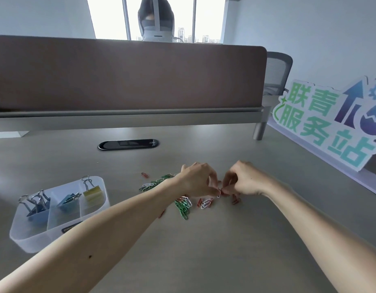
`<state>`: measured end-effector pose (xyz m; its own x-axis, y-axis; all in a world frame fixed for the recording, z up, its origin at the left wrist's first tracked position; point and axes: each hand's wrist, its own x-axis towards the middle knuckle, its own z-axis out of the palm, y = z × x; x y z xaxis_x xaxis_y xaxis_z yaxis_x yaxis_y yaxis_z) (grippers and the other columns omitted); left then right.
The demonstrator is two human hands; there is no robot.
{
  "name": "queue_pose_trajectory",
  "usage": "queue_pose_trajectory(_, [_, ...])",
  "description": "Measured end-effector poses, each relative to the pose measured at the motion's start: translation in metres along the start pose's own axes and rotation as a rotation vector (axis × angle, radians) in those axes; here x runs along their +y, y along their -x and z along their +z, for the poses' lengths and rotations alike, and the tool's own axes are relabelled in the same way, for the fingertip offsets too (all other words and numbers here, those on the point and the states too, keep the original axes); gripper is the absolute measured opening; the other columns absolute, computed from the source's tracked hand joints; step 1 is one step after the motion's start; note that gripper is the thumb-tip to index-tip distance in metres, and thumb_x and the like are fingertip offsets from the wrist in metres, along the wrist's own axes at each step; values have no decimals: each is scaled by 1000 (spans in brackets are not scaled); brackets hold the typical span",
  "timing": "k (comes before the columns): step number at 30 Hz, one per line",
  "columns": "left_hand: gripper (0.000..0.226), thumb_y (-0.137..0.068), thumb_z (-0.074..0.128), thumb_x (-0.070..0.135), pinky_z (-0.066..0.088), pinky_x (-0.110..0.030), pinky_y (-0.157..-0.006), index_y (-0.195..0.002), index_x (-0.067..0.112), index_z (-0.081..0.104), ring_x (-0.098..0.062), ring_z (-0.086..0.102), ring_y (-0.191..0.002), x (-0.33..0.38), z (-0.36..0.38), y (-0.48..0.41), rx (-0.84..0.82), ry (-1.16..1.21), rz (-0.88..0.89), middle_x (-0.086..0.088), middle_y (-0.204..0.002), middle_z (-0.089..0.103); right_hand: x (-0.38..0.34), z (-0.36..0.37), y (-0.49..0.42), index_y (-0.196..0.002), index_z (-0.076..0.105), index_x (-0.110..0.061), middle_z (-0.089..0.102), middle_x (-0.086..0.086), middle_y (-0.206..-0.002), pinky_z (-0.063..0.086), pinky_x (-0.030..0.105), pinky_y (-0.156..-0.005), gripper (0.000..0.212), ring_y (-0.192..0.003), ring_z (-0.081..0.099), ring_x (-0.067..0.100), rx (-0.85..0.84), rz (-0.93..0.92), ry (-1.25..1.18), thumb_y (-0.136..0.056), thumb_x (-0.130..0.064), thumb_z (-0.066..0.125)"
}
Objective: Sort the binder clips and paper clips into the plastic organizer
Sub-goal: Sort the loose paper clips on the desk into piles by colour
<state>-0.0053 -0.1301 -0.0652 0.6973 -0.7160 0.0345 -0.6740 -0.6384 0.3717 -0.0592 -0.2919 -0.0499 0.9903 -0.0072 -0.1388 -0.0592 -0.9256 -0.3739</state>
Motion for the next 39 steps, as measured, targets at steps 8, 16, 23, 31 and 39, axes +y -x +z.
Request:
queue_pose_trajectory(8, [28, -69, 80, 39, 46, -38, -90, -93, 29, 71, -12, 55, -79, 0, -15, -3, -193, 1, -31, 18, -72, 57, 4, 2, 0, -66, 72, -24, 69, -7, -65, 47, 22, -59, 8, -67, 63, 9, 7, 0, 15, -66, -20, 79])
queue_pose_trajectory(16, [17, -73, 77, 33, 44, -27, -76, -89, 37, 69, 6, 55, -74, -35, -35, 10, -211, -42, 2, 15, -81, 65, -1, 1, 11, -67, 67, -29, 60, -14, -58, 41, 18, -51, 10, -55, 55, -1, 54, -149, -16, -69, -24, 76])
queue_pose_trajectory(23, [15, -74, 72, 48, 38, -27, -71, -87, 45, 66, 10, 52, -77, -34, -28, 24, -259, -102, 94, 22, -80, 61, -26, 19, 18, -89, 74, -26, 70, -5, -75, 44, 17, -61, 18, -68, 62, 8, -75, -324, 16, -72, -22, 76])
queue_pose_trajectory(31, [13, -82, 66, 40, 28, -34, -74, -71, 37, 59, 8, 47, -76, -31, -27, 21, -319, -213, 86, 19, -79, 59, -22, 20, 16, -75, 72, -19, 66, -5, -67, 37, 9, -51, 6, -58, 56, 3, -57, -295, -6, -74, -24, 76])
queue_pose_trajectory(39, [3, -79, 72, 22, 40, -6, -61, -78, 23, 69, 5, 58, -65, -20, -33, 10, -114, 55, 126, 16, -72, 65, 1, 3, 20, -68, 70, -22, 63, -17, -52, 47, 15, -48, 18, -49, 58, -6, 21, -195, -223, -75, -7, 74])
